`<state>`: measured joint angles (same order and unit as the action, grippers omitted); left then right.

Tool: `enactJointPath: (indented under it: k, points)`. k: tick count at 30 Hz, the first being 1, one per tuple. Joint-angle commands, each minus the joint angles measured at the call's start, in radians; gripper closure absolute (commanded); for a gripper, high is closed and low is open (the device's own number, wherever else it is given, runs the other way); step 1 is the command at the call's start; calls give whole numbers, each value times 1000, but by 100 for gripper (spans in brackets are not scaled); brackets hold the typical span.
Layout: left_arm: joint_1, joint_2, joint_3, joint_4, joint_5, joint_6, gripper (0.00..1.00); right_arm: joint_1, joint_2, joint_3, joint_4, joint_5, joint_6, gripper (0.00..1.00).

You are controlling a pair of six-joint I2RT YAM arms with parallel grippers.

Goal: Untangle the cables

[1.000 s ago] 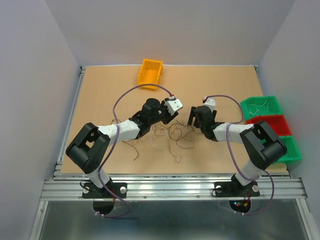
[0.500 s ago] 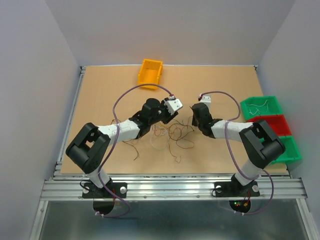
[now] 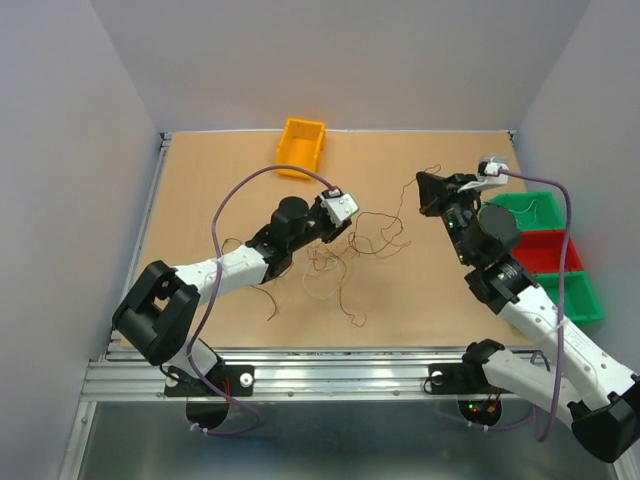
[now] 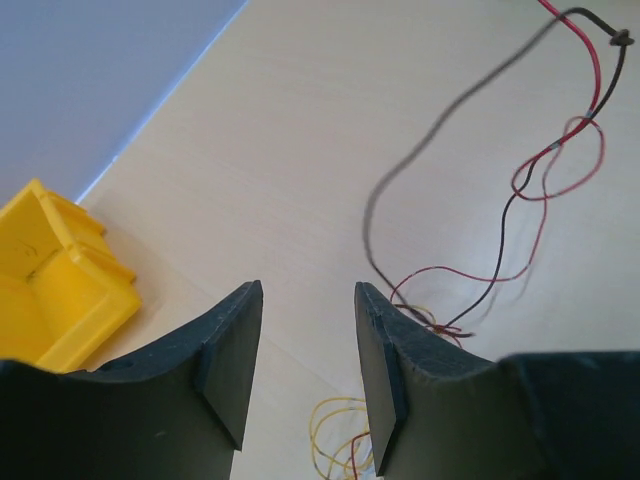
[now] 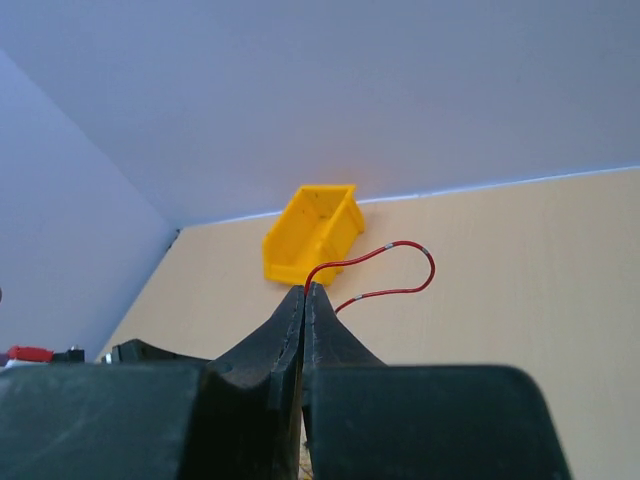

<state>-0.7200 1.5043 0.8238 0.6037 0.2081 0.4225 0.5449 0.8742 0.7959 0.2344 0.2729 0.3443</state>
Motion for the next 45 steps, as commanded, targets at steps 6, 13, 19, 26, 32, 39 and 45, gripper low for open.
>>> enactJointPath:
  k: [6,13,19,26,32,39,45]
  points:
    - [-1,-76,-48,96,104,1,46,9,-50,173,-64,42,-13,100]
    - [-1,-88,-66,103,191,10,45,7,9,316,-121,-54,13,99]
    - [-1,-92,-71,82,299,19,42,7,5,439,-132,-43,44,99]
    - [-4,-70,-60,67,356,25,40,7,97,646,-178,-175,94,100]
    - [-7,-12,-31,53,321,30,40,7,149,746,-184,-87,85,99]
    - [-9,0,-26,45,290,47,40,9,95,657,-158,216,15,99]
    - [-9,-4,-25,38,283,52,40,7,16,507,-93,542,-79,99]
